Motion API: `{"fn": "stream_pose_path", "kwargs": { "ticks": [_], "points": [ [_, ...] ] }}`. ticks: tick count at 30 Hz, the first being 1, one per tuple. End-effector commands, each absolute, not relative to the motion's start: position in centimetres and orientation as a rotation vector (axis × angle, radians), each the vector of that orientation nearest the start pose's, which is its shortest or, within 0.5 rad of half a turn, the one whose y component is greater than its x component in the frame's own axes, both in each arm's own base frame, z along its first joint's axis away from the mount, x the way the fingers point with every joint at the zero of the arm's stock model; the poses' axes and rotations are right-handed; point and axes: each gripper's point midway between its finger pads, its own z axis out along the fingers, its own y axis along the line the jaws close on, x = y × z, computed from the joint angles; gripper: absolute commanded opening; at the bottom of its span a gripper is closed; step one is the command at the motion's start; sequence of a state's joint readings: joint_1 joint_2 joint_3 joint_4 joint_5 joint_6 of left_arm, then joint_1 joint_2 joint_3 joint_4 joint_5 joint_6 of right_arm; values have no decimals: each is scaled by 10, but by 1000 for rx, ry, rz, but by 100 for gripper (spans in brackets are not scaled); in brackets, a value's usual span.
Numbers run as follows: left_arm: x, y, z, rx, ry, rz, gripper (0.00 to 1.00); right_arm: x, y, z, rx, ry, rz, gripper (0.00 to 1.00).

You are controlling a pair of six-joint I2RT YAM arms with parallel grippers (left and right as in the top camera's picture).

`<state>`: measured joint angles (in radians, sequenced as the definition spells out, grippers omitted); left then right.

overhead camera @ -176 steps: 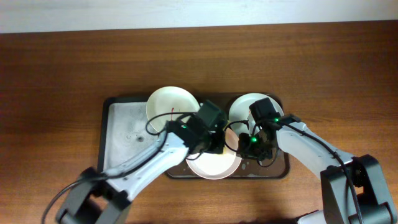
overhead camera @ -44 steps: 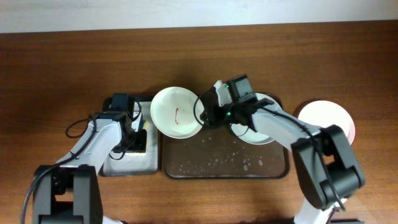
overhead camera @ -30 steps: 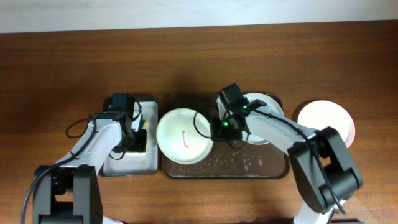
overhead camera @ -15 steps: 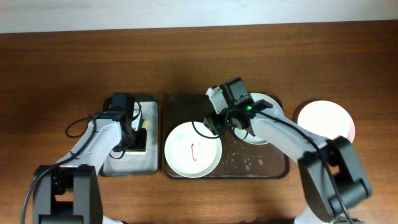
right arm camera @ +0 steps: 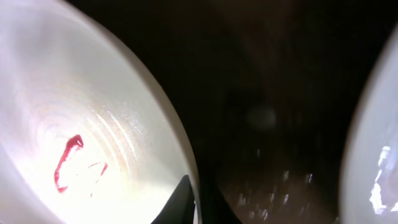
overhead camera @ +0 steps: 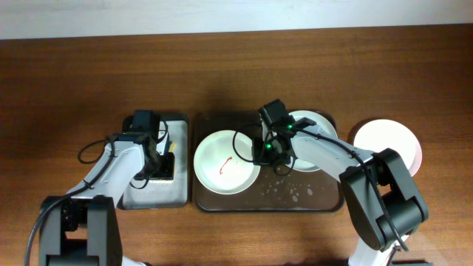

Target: Clean dirty plates on tray and stack at the side

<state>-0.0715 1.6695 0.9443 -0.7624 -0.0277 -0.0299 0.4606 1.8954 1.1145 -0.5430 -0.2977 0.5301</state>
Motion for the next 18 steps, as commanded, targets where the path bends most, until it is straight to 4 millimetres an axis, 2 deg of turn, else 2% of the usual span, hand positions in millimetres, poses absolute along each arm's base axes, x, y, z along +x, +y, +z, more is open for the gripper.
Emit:
{"fn": "stream_pose_path", "kwargs": {
  "ticks": [1, 2, 3, 5, 6, 7, 9, 10, 12, 13, 14, 15, 17, 18],
  "points": [
    [293, -13, 18, 57, 3036, 54, 54, 307, 220, -4, 250, 3066, 656, 35],
    [293, -13, 18, 57, 3036, 54, 54, 317, 220, -3, 243, 3025, 656, 47],
    [293, -14, 18, 57, 3036, 49, 54, 328, 219, -1, 245, 2979, 656, 47],
    [293, -17, 18, 59, 3037, 23, 54, 361, 217, 7, 145, 2834, 637, 47],
    [293, -18, 18, 59, 3037, 15, 54, 379, 218, 13, 2, 2740, 598, 43],
    [293, -18, 18, 59, 3037, 15, 54, 383, 217, 14, -72, 2711, 563, 41],
    [293, -18, 18, 59, 3037, 15, 54, 382, 215, 12, -222, 2697, 517, 39],
    [293, -18, 18, 59, 3037, 15, 54, 380, 215, 10, -273, 2697, 502, 33],
    [292, -18, 18, 59, 3038, 15, 54, 377, 212, 7, -355, 2700, 474, 31],
    [293, -18, 18, 59, 3037, 15, 54, 377, 212, 7, -391, 2692, 465, 25],
    [293, -18, 18, 59, 3037, 15, 54, 377, 211, 6, -392, 2695, 455, 11],
    [292, -18, 18, 59, 3038, 15, 54, 374, 210, 4, -390, 2710, 452, 4],
    [292, -18, 18, 59, 3038, 15, 54, 360, 203, -2, -347, 2790, 438, 4],
    [293, -18, 18, 59, 3037, 15, 55, 349, 198, -7, -232, 2864, 438, 4]
  ]
}}
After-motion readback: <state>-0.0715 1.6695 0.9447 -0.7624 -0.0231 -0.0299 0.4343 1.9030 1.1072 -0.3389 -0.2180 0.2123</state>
